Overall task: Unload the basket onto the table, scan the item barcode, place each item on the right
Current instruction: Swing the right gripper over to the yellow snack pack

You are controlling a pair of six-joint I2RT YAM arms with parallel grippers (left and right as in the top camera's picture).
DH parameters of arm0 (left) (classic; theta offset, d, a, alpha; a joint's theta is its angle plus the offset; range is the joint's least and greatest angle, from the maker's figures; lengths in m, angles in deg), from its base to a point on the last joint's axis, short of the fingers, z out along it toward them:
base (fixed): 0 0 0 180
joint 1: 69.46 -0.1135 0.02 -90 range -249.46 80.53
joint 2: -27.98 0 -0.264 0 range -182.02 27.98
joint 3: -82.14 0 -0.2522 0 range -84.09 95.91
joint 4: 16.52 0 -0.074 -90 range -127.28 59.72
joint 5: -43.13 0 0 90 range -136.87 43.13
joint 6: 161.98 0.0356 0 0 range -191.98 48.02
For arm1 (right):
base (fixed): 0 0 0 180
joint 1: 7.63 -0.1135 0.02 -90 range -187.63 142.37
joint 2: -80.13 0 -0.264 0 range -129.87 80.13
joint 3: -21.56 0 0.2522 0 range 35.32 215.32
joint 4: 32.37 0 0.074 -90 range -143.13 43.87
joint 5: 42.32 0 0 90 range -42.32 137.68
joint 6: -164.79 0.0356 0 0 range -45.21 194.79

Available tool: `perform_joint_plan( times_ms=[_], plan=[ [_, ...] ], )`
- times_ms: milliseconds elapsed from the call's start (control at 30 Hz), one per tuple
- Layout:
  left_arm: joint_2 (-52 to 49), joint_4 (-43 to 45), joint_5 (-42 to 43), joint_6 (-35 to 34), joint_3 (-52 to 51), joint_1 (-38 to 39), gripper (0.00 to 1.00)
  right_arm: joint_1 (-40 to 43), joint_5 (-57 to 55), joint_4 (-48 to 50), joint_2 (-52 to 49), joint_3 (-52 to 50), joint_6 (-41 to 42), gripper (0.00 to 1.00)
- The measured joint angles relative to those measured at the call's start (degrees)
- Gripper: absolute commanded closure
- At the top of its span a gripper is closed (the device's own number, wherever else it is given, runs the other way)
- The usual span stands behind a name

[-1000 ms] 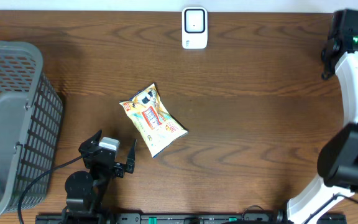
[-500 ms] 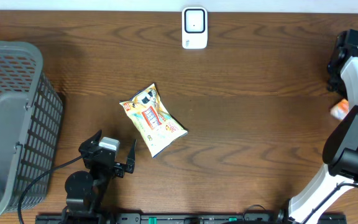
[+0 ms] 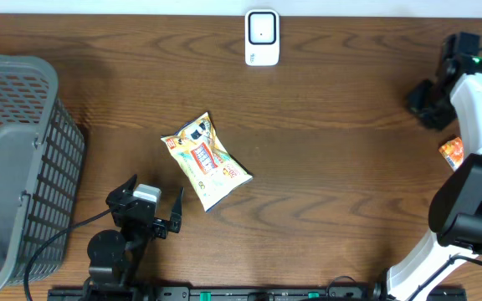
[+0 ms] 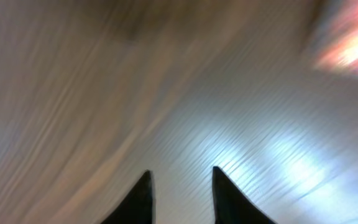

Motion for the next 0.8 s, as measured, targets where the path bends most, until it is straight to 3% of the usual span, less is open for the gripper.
perform_joint_plan(
  times_ms=[133, 267, 400, 533, 667, 800],
  plan=[
    [0.00, 0.00, 0.00, 0.00, 0.00, 0.00, 0.02, -4.74, 20.72, -1.36, 0.00, 0.00, -3.06, 0.61],
    [0.00, 0.00, 0.00, 0.00, 0.00, 0.00, 0.02, -12.59, 32.54, 1.60, 0.00, 0.00, -8.41, 0.35],
    [0.00, 0.00, 0.00, 0.00, 0.00, 0.00, 0.02, -22.10, 30.62, 6.05, 0.00, 0.00, -13.03, 0.22],
    [0.00, 0.00, 0.02, 0.00, 0.00, 0.00, 0.02, -32.41, 19.34, 11.98, 0.00, -0.22, -15.10, 0.14],
    [0.00, 0.00, 0.02, 0.00, 0.00, -0.02, 0.02, -44.61, 12.87, 20.02, -1.31, -0.90, -16.15, 0.09],
    [0.00, 0.00, 0.02, 0.00, 0.00, -0.02, 0.02, -49.31, 11.28, 24.85, -4.63, -0.96, -16.44, 0.09]
  ],
)
